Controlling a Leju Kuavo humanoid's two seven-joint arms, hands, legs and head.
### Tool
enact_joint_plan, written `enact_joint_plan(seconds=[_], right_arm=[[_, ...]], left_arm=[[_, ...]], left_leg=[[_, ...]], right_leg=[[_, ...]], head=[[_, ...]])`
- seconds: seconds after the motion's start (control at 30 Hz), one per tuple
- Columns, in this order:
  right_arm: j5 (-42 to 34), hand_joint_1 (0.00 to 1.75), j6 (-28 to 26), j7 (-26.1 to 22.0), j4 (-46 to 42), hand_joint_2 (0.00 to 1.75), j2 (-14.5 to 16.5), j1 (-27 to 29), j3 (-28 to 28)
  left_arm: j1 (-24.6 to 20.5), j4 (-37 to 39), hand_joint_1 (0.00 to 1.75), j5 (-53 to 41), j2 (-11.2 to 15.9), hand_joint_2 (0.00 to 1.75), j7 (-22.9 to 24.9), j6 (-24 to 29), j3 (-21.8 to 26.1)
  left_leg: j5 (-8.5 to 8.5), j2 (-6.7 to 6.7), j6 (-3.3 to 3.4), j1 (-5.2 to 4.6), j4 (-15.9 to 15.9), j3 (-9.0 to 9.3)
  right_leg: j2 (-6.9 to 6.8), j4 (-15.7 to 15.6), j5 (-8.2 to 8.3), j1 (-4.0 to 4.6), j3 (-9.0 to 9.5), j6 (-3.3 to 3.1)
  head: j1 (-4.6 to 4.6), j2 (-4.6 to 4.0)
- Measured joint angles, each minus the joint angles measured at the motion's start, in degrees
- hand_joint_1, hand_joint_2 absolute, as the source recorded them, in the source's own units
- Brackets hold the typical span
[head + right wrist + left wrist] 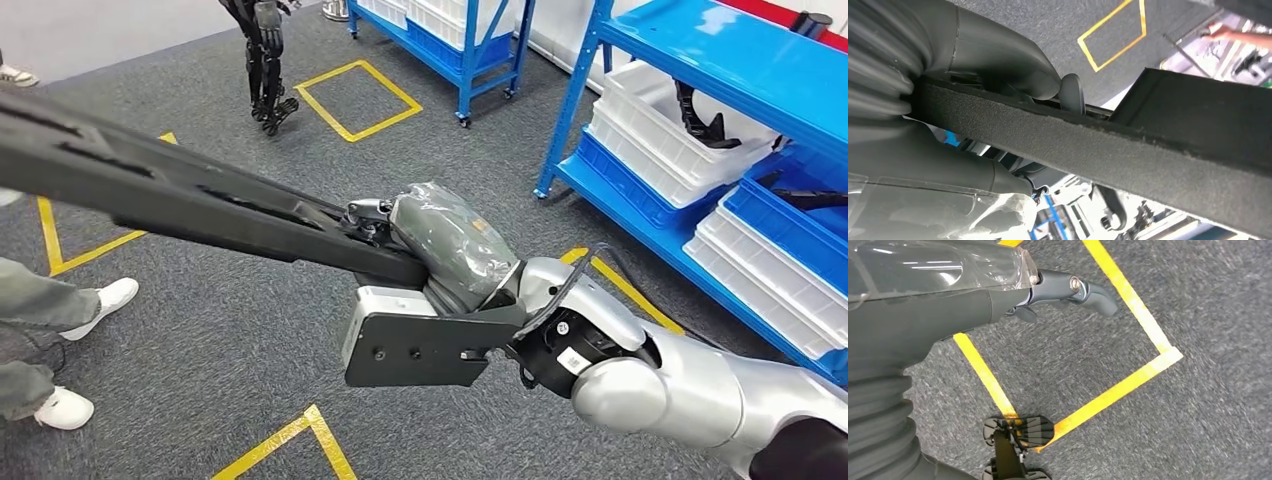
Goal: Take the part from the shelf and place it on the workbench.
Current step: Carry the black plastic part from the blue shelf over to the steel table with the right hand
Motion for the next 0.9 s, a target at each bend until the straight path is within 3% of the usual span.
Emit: enact_joint_plan(seconds=[0.07,0.1,0.17,0.2,0.23,0.27,0.3,0.37,0.43,0.5,0.57,0.6,0.67,0.73,0.77,0.8,0.83,0.9], right_arm=[[-1.28,1.75,0.41,0.69,-0.58,1.75,-0.29,-1.78,0.23],[-1.9,1.75,0.55,1.03,-0.93,1.75,-0.55,-2.7,0.41],[-2.67,1.75,0.81,1.7,-1.55,1.75,-1.03,-4.06,0.97],[-2.91,1.75,0.93,2.04,-1.82,1.75,-1.22,-4.46,1.3],[-3.04,1.75,1.03,2.32,-2.06,1.75,-1.34,-4.74,1.59],[-3.15,1.75,1.09,2.51,-2.32,1.75,-1.45,-5.17,1.88],[-3.22,1.75,1.13,2.68,-2.65,1.75,-1.55,-5.8,2.17],[-3.26,1.75,1.14,2.81,-3.28,1.75,-1.78,-7.19,2.73],[-3.33,1.75,1.18,2.92,-3.86,1.75,-1.94,-8.16,3.29],[-3.62,1.75,1.19,3.03,-4.26,1.75,-1.95,-9.18,4.0],[-4.11,1.75,1.18,2.92,-4.46,1.75,-1.8,-10.38,4.69],[-4.38,1.75,1.2,2.8,-4.55,1.75,-1.68,-10.91,5.04],[-4.9,1.75,1.3,2.57,-4.7,1.75,-1.48,-11.71,5.74],[-5.19,1.75,1.43,2.49,-4.72,1.75,-1.39,-12.1,6.4],[-5.36,1.75,1.47,2.46,-4.72,1.75,-1.36,-12.21,6.73],[-5.6,1.75,1.5,2.4,-4.72,1.75,-1.32,-12.37,7.04],[-5.91,1.75,1.5,2.32,-4.75,1.75,-1.26,-12.62,7.34],[-6.54,1.75,1.56,2.13,-4.94,1.75,-1.14,-13.5,7.96]], left_arm=[[0.12,0.0,0.0,0.61,-0.24,1.75,-0.09,-0.42,0.08],[0.2,0.0,0.0,0.92,-0.44,1.75,-0.17,-0.64,0.15],[0.53,0.0,0.0,1.32,-0.83,1.75,-0.37,-0.99,0.34],[0.8,0.0,0.0,1.44,-1.01,1.75,-0.46,-1.11,0.41],[1.08,0.0,0.0,1.53,-1.19,1.75,-0.52,-1.23,0.45],[1.31,0.0,0.0,1.64,-1.4,1.75,-0.57,-1.34,0.48],[1.5,0.0,0.0,1.81,-1.61,1.75,-0.6,-1.44,0.54],[1.61,0.0,0.0,2.21,-1.93,1.75,-0.63,-1.56,0.74],[1.63,0.0,0.0,2.53,-2.04,1.75,-0.66,-1.61,0.98],[1.91,0.0,0.0,2.9,-2.12,1.75,-0.74,-1.68,1.22],[2.24,0.0,0.0,3.29,-2.28,1.75,-0.78,-1.72,1.45],[2.22,0.0,0.0,3.43,-2.33,1.75,-0.78,-1.72,1.57],[1.93,0.0,0.0,3.64,-2.42,1.75,-0.79,-1.73,1.76],[1.76,0.0,0.0,3.82,-2.48,1.75,-0.81,-1.81,1.89],[1.78,0.0,0.0,3.92,-2.52,1.75,-0.82,-1.85,1.89],[1.85,0.0,0.0,4.02,-2.55,1.75,-0.84,-1.89,1.91],[1.9,0.0,0.0,4.16,-2.57,1.75,-0.9,-1.9,1.95],[1.94,0.0,0.0,4.46,-2.59,1.75,-1.21,-2.0,2.16]], left_leg=[[0.25,-0.83,0.54,0.21,-0.12,-0.02],[0.33,-1.3,0.72,0.3,-0.12,-0.02],[0.41,-2.35,0.89,0.34,-0.11,-0.05],[0.41,-2.98,0.89,0.35,-0.1,-0.05],[0.42,-3.63,0.89,0.37,-0.08,-0.04],[0.42,-4.32,0.88,0.42,-0.06,-0.01],[0.42,-5.07,0.85,0.48,-0.03,0.04],[0.47,-6.37,0.57,0.59,0.05,-0.08],[0.74,-7.44,-0.1,0.73,0.12,-0.68],[1.17,-8.52,-0.96,1.0,-0.09,-1.22],[0.49,-7.21,-1.65,1.02,0.89,-1.99],[-0.72,-5.76,-1.89,0.9,2.97,-2.98],[-4.29,-3.0,-2.21,0.74,10.18,-6.27],[-7.13,-2.26,-2.36,0.74,17.36,-9.52],[-7.66,-2.14,-2.34,0.73,19.32,-10.38],[-7.32,-2.07,-2.25,0.69,19.33,-10.24],[-6.22,-1.96,-2.06,0.61,17.4,-9.11],[-2.68,-0.52,-1.18,0.01,8.51,-4.15]], right_leg=[[1.94,3.44,-2.56,-0.32,-1.33,0.54],[3.13,7.0,-4.62,-0.45,-2.78,0.75],[4.07,15.08,-8.08,-0.5,-6.25,0.92],[4.17,17.48,-8.55,-0.55,-7.37,0.95],[4.2,17.84,-8.0,-0.63,-7.6,0.94],[4.28,15.94,-6.47,-0.72,-6.8,0.9],[4.74,12.1,-4.2,-0.86,-5.09,0.84],[7.43,4.17,-0.74,-1.25,-1.58,0.82],[9.4,0.89,0.02,-1.41,-0.35,0.85],[8.62,0.61,0.07,-1.21,-0.45,0.5],[7.35,0.28,0.35,-1.18,-0.37,-0.17],[6.65,0.09,0.46,-1.21,-0.31,-0.52],[5.32,0.04,0.44,-0.98,-0.29,-0.95],[4.14,0.05,0.38,-0.71,-0.29,-1.2],[3.59,0.06,0.36,-0.57,-0.29,-1.24],[3.08,0.06,0.34,-0.44,-0.29,-1.26],[2.6,0.06,0.33,-0.31,-0.27,-1.28],[1.49,0.05,0.27,-0.05,-0.18,-1.29]], head=[[0.04,0.0],[0.09,0.0],[0.15,0.0],[0.15,0.0],[0.15,0.0],[0.16,0.0],[0.16,0.0],[0.16,0.0],[0.12,0.0],[0.11,0.0],[0.01,0.0],[-0.09,0.0],[-0.3,0.0],[-0.33,0.0],[-0.34,0.0],[-0.34,0.0],[-0.33,0.0],[-0.33,0.0]])
